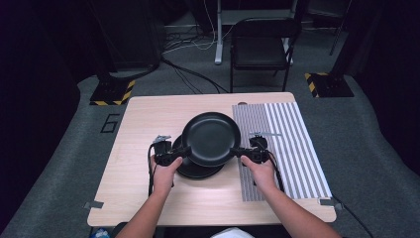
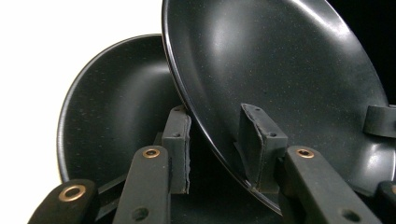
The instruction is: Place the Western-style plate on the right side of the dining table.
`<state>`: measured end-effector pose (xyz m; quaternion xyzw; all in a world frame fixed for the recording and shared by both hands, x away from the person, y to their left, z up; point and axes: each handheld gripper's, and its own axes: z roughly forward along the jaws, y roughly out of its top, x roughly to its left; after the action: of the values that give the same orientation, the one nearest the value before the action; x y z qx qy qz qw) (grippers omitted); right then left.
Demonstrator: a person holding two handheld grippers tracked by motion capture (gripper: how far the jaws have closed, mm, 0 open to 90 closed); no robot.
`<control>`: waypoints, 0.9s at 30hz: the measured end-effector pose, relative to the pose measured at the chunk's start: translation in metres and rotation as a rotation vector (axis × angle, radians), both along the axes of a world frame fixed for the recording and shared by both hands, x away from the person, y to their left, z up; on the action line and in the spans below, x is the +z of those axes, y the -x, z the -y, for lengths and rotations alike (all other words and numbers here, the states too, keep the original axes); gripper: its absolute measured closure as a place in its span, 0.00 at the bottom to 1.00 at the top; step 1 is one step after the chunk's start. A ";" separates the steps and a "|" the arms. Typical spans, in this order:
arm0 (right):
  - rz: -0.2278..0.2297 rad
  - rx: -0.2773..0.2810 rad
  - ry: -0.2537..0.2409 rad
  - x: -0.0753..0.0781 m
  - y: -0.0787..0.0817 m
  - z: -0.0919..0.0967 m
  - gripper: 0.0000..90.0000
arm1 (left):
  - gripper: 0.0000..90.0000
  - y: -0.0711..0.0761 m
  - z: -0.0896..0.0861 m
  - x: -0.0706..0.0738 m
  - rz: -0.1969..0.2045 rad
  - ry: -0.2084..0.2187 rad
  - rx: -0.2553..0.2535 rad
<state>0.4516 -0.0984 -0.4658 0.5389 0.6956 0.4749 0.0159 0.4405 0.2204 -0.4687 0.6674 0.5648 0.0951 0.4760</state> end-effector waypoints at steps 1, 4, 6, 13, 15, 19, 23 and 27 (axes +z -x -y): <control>-0.002 -0.002 -0.010 -0.002 0.002 0.003 0.73 | 0.72 0.001 0.002 0.000 0.001 0.000 0.000; -0.005 -0.004 -0.020 -0.002 0.003 0.005 0.73 | 0.72 0.001 0.005 0.001 0.006 -0.007 0.002; 0.005 -0.004 -0.016 -0.002 0.002 0.007 0.73 | 0.72 0.002 0.008 0.001 0.005 -0.002 0.009; 0.018 -0.008 -0.010 0.001 0.001 0.018 0.73 | 0.72 -0.001 0.018 0.002 -0.007 0.001 -0.006; 0.019 -0.009 -0.009 0.001 0.001 0.020 0.73 | 0.71 -0.001 0.019 0.002 -0.004 -0.005 -0.013; 0.023 -0.013 -0.015 0.003 0.002 0.022 0.73 | 0.71 -0.001 0.021 0.005 -0.004 -0.003 -0.019; 0.025 -0.018 -0.026 0.004 0.004 0.024 0.73 | 0.71 -0.001 0.022 0.009 0.002 -0.011 -0.021; 0.023 -0.018 -0.036 0.005 0.004 0.025 0.73 | 0.71 -0.002 0.024 0.012 0.001 -0.016 -0.024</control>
<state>0.4476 -0.1233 -0.4610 0.5400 0.6817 0.4932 0.0184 0.4425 0.1964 -0.4569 0.6780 0.5555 0.0943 0.4721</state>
